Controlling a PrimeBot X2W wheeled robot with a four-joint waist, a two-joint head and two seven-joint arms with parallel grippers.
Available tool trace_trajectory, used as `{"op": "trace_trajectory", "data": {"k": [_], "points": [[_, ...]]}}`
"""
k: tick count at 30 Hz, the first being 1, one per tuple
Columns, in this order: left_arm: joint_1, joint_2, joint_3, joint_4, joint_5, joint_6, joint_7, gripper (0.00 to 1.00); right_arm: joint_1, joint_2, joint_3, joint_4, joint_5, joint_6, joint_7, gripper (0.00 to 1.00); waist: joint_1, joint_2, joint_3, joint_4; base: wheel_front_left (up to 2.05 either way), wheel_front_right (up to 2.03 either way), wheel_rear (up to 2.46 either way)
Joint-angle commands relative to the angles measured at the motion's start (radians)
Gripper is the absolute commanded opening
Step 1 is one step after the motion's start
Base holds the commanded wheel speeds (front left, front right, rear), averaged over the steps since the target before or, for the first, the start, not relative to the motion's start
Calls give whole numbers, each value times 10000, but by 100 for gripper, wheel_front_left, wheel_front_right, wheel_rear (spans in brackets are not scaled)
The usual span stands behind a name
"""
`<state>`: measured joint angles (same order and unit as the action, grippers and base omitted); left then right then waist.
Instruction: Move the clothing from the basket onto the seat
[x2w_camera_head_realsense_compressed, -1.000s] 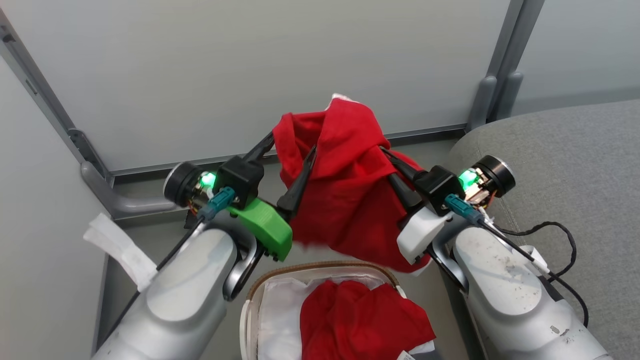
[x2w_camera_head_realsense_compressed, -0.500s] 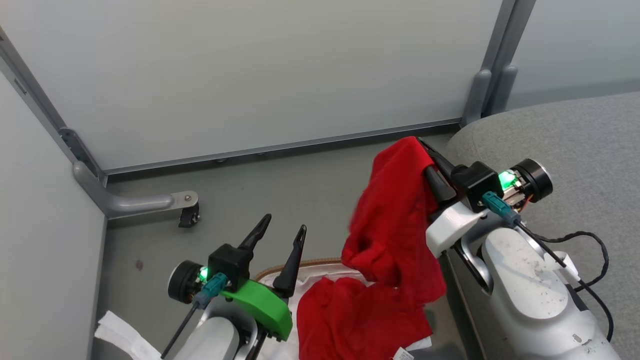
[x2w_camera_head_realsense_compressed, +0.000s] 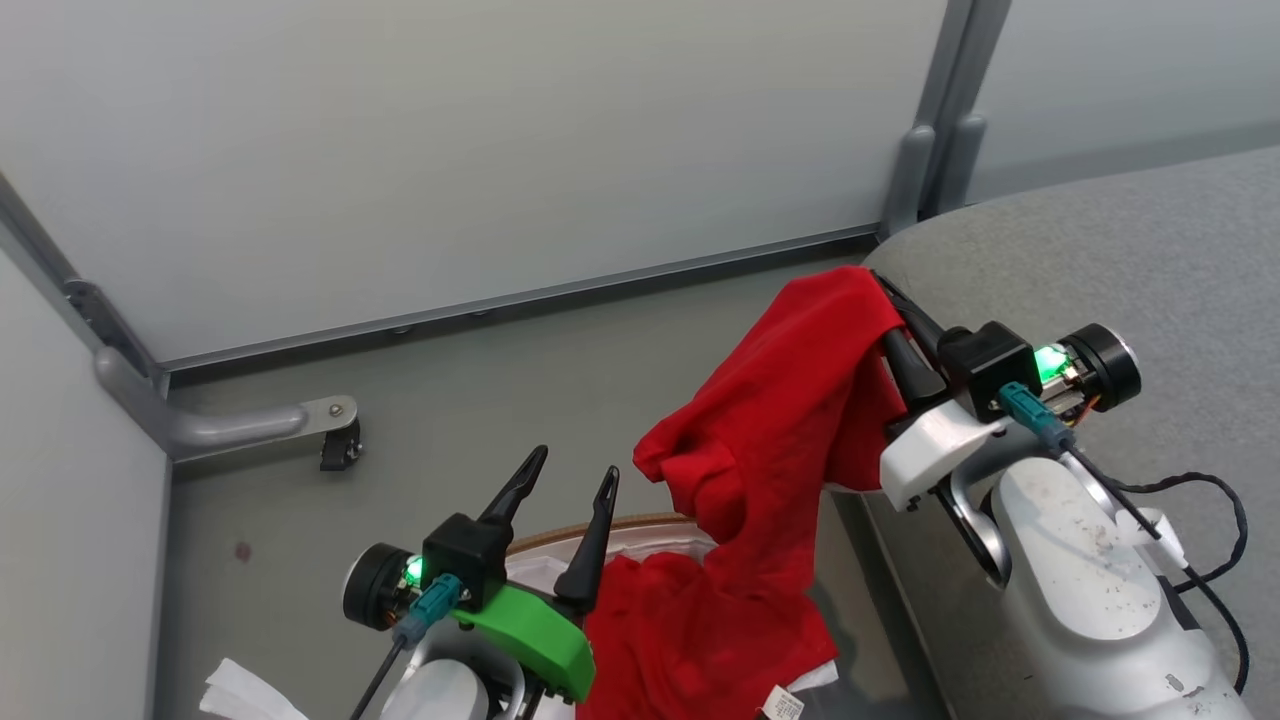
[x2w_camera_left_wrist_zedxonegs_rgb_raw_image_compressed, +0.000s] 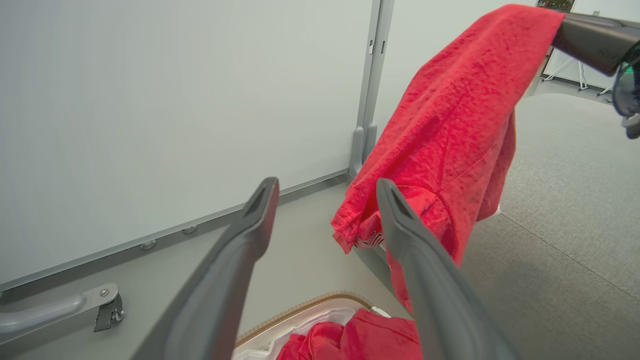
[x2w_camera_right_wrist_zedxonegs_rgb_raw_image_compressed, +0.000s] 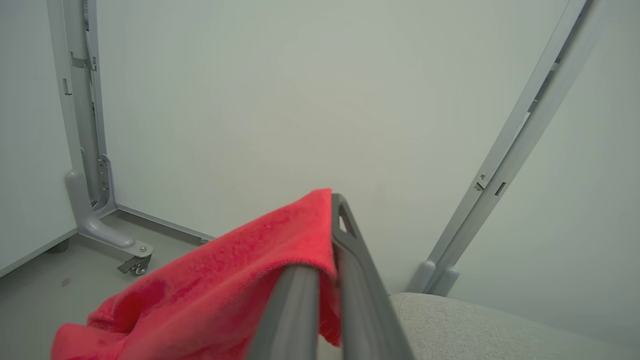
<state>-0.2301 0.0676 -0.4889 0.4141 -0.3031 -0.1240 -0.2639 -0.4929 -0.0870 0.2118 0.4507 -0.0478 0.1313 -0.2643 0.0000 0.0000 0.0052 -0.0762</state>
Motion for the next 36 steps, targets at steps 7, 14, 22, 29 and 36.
{"op": "trace_trajectory", "data": {"k": [7, 14, 22, 29, 36], "points": [[100, -120, 105, -374, 225, -62, -8, 100, -245, -122, -452, -264, -159, -12, -3, 0, 0, 0, 516, -1587, 0, 0, 0], [-176, -153, 20, -459, 335, -71, -8, 100, -309, -306, -914, -444, -257, -12, -3, 0, 0, 0, 922, -2747, 0, 0, 0], [-511, -145, -297, -438, 393, -73, -9, 100, -415, -365, -1332, -571, -240, -12, -3, 0, 0, 0, 1463, -3183, 0, 0, 0], [-957, -85, -466, -392, 492, -72, -9, 100, -1389, -544, -2102, -573, -361, -12, -3, 0, 0, 0, 2344, -2680, 0, 0, 0], [-1649, 112, -525, -710, 802, -73, -9, 100, -3472, -1552, -3223, -360, -284, -12, -3, 0, 0, 0, 3853, -1740, 0, 0, 0]]}}
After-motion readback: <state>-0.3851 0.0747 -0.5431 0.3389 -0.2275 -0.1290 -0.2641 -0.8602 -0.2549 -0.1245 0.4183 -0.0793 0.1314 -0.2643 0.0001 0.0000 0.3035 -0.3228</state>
